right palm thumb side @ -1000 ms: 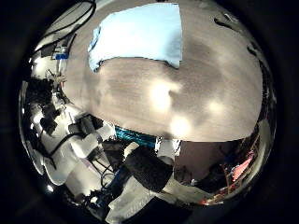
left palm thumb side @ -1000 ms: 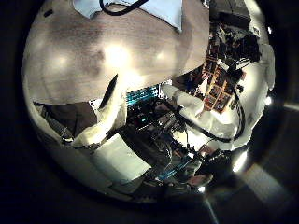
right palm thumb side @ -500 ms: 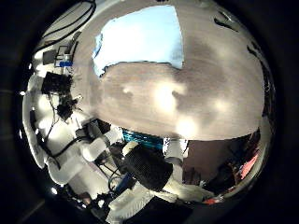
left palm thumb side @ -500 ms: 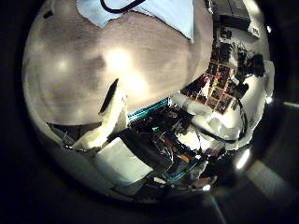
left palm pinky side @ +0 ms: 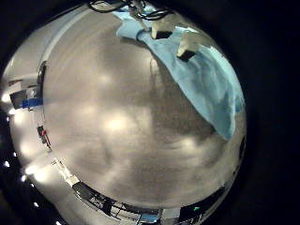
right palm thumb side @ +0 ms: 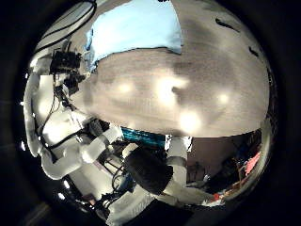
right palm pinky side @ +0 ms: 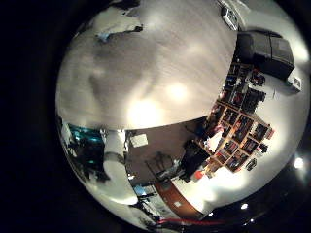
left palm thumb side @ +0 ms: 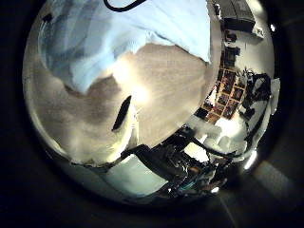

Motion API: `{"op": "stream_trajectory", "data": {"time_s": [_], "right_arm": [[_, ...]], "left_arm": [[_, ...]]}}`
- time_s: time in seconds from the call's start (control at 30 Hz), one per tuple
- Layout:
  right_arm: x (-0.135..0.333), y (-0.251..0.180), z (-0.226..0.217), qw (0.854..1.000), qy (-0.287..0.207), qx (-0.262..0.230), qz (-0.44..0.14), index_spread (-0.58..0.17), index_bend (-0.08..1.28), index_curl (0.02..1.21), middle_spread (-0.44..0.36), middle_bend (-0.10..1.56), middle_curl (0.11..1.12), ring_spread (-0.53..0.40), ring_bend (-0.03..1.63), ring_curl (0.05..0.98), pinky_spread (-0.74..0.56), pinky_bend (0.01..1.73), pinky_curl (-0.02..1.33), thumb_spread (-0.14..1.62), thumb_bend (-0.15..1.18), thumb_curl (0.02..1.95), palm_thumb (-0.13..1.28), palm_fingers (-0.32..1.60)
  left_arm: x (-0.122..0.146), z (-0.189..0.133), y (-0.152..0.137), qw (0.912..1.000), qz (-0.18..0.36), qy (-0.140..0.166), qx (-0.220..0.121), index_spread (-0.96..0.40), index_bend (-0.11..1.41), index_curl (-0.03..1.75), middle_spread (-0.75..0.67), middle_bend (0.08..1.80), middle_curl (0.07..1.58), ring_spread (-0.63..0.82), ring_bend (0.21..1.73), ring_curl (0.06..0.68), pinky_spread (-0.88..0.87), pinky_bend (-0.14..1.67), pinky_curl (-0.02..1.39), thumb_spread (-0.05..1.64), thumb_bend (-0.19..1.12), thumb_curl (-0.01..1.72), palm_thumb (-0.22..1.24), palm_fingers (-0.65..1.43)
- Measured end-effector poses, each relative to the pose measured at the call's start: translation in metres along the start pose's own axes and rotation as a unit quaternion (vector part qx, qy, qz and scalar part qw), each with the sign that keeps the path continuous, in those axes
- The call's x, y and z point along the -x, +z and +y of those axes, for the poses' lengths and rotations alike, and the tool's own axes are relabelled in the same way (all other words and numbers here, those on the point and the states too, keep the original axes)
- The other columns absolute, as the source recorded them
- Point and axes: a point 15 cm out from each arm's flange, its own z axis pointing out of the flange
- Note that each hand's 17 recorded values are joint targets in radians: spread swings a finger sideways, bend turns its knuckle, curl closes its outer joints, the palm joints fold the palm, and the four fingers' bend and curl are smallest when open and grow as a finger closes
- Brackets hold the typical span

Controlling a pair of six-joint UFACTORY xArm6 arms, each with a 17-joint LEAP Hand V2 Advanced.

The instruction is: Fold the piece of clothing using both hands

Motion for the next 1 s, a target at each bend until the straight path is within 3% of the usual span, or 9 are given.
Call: {"op": "stream_trajectory", "data": {"time_s": [0.4, 0.6, 0.7, 0.8, 1.0], "right_arm": [[0.000, 0.003, -0.001, 1.000, -0.001, 0.005, 0.000, -0.369, 0.17, 0.30, -0.079, 0.42, 0.38, -0.070, 0.80, 0.223, 0.13, 0.92, 0.00, 1.26, -0.01, 0.22, 0.20, 0.27], [0.000, 0.002, -0.001, 1.000, -0.004, 0.003, 0.000, -0.381, 0.17, 0.31, -0.080, 0.42, 0.38, -0.070, 0.80, 0.225, 0.13, 0.91, 0.00, 1.26, -0.01, 0.22, 0.20, 0.28], [0.000, 0.002, -0.001, 1.000, -0.005, 0.003, 0.000, -0.384, 0.17, 0.31, -0.080, 0.42, 0.38, -0.076, 0.79, 0.224, 0.13, 0.90, 0.00, 1.26, -0.01, 0.22, 0.20, 0.28], [0.000, 0.003, -0.001, 1.000, -0.006, 0.005, 0.000, -0.384, 0.17, 0.31, -0.080, 0.42, 0.38, -0.079, 0.79, 0.224, 0.13, 0.90, 0.00, 1.25, -0.02, 0.22, 0.20, 0.29], [0.001, 0.005, -0.003, 1.000, -0.007, 0.008, -0.001, -0.390, 0.18, 0.32, -0.086, 0.42, 0.38, -0.084, 0.78, 0.222, 0.13, 0.88, 0.00, 1.24, -0.02, 0.23, 0.19, 0.30]], "left_arm": [[-0.012, 0.004, 0.009, 0.9977, -0.032, 0.006, 0.060, -0.02, 0.20, 0.37, 0.05, 0.33, 0.41, 0.13, 0.68, 0.219, 0.17, 0.30, 0.36, 1.00, -0.03, 0.32, 0.34, 0.33], [-0.012, 0.006, 0.012, 0.9952, -0.049, 0.013, 0.084, -0.16, 0.28, 0.43, -0.16, 0.47, 0.45, -0.04, 0.66, 0.205, 0.03, 0.26, 0.35, 0.99, -0.02, 0.32, 0.38, 0.60], [-0.015, 0.005, 0.013, 0.9949, -0.051, 0.016, 0.086, -0.26, 0.35, 0.47, -0.30, 0.65, 0.51, -0.19, 0.69, 0.207, -0.10, 0.24, 0.34, 0.99, -0.01, 0.33, 0.40, 0.86], [-0.013, 0.007, 0.013, 0.9947, -0.050, 0.017, 0.088, -0.36, 0.45, 0.52, -0.39, 0.81, 0.57, -0.36, 0.79, 0.249, -0.26, 0.20, 0.33, 1.05, 0.04, 0.35, 0.54, 1.16], [-0.015, 0.027, 0.006, 0.9909, -0.040, 0.034, 0.124, -0.50, 0.61, 0.66, -0.44, 0.96, 0.69, -0.47, 1.06, 0.391, -0.50, 0.34, 0.40, 1.13, 0.05, 0.41, 0.65, 1.21]]}}
